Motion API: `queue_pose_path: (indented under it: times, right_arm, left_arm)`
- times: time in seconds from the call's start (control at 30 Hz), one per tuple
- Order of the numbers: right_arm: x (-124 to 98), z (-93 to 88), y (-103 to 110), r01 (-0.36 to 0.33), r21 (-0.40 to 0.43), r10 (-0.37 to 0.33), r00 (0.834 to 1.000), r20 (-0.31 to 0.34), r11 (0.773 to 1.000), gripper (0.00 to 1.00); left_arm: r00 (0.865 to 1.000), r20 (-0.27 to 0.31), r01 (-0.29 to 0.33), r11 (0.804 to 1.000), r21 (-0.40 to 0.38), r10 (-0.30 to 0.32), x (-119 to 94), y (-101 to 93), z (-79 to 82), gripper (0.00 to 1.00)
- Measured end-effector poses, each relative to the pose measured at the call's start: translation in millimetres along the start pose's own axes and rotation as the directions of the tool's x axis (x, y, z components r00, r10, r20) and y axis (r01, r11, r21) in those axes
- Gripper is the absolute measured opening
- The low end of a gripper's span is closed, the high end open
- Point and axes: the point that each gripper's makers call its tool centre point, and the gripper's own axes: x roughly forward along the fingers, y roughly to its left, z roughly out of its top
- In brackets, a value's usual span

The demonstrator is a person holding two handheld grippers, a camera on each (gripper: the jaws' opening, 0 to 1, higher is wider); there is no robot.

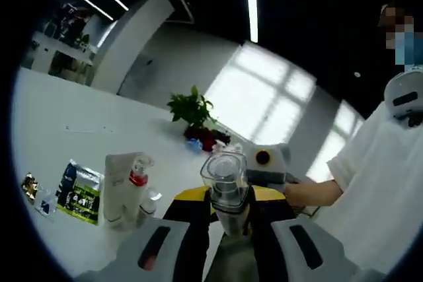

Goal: Arrange the skincare products in the storage area until every visible bottle or jar stands upright without overlapping.

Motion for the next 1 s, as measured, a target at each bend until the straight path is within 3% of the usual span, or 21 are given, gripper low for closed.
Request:
queue_pose_path:
  times: [0.13, 0.17, 0.23, 0.3, 0.43, 0.6, 1.0]
  right_arm:
    - [-0.6, -11.0, -3.1, 0.019, -0.068, -0.025, 0.996, -0.082, 0.998, 0.24]
    - [0.1, -10.5, -2.6, 0.022, -0.068, -0.027, 0.996, -0.081, 0.997, 0.25]
    - [0.1, -10.5, -1.3, 0.017, -0.073, -0.023, 0.996, -0.088, 0.997, 0.27]
    - [-0.5, -11.1, -2.5, 0.021, -0.093, -0.030, 0.995, -0.099, 0.995, 0.29]
    - [-1.4, -13.0, -3.8, 0.017, -0.114, -0.031, 0.993, -0.118, 0.993, 0.27]
    - [-1.9, -15.2, -5.5, 0.011, -0.132, -0.029, 0.990, -0.136, 0.991, 0.26]
    - [-2.0, -10.1, -5.2, -0.009, -0.173, -0.012, 0.993, -0.120, 0.985, 0.21]
  left_arm:
    - [0.991, -0.129, -0.010, 0.995, 0.097, 0.023, 3.1, -1.3, -9.5, 0.18]
    - [0.986, -0.162, -0.018, 0.992, 0.126, 0.038, 3.1, 0.2, -12.5, 0.18]
    - [0.963, -0.260, -0.021, 0.976, 0.218, 0.079, 3.1, 4.3, -22.2, 0.17]
    - [0.953, -0.292, -0.005, 0.970, 0.242, 0.078, 4.9, 2.4, -25.0, 0.16]
    - [0.949, -0.306, -0.001, 0.971, 0.241, 0.077, 7.4, 1.7, -24.3, 0.16]
    - [0.934, -0.345, 0.006, 0.964, 0.265, 0.089, 8.0, 0.8, -25.5, 0.16]
    - [0.931, -0.359, 0.047, 0.955, 0.292, 0.064, 12.6, -9.0, -17.0, 0.16]
